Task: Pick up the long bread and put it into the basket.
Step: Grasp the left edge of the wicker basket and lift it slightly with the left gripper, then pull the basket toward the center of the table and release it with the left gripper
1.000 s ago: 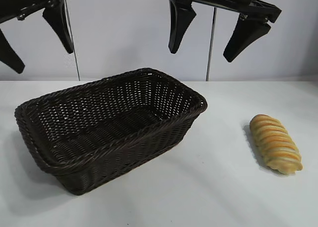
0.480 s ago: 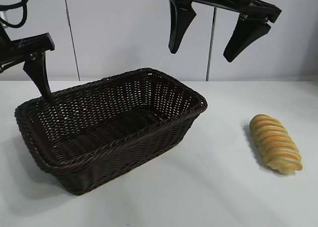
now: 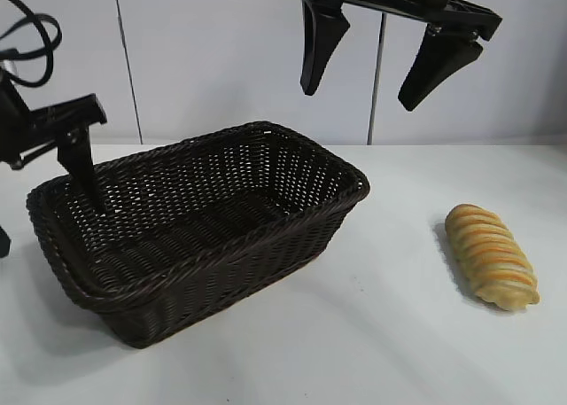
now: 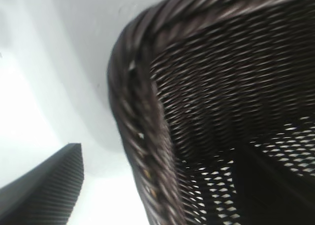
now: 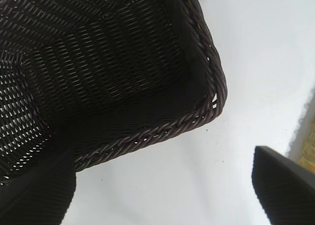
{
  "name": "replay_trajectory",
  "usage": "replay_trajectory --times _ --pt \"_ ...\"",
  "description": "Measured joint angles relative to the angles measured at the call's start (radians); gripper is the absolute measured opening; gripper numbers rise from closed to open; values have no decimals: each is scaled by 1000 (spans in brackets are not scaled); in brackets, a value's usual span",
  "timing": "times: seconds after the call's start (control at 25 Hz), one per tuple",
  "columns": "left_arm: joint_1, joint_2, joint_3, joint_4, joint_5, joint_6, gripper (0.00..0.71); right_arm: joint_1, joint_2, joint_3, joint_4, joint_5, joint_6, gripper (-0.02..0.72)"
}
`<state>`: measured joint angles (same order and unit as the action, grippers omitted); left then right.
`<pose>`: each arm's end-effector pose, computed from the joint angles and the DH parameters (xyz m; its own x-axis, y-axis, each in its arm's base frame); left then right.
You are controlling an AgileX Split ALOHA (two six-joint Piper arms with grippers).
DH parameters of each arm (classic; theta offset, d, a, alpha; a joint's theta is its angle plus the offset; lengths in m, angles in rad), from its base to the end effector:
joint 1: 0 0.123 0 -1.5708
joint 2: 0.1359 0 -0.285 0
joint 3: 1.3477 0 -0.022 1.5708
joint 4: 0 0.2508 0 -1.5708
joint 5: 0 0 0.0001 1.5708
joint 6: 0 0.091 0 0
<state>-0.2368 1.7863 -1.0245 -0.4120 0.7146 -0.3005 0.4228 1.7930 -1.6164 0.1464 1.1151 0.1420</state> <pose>0.3124 -0.1000 0.1655 -0.9360 -0.3503 -0.0328 -0.3196 0.8854 -0.3376 0.3455 0.1685 0.3053 -0.9243 -0.1927 -0.3293 -0.2659 0.9443 0.1938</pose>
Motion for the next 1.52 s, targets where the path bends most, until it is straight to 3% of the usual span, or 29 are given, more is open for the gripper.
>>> replay_trajectory --times 0.4,0.84,1.2,1.52 --pt "1 68 8 -50 -26 -9 101 0 0 0 -1 0 0 695" --pt "0 68 -17 -51 8 76 99 0 0 0 -1 -7 0 695" --pt "0 78 -257 -19 258 205 99 0 0 0 -1 -7 0 695" --pt "0 114 -425 -9 365 300 99 0 0 0 -1 -9 0 695"
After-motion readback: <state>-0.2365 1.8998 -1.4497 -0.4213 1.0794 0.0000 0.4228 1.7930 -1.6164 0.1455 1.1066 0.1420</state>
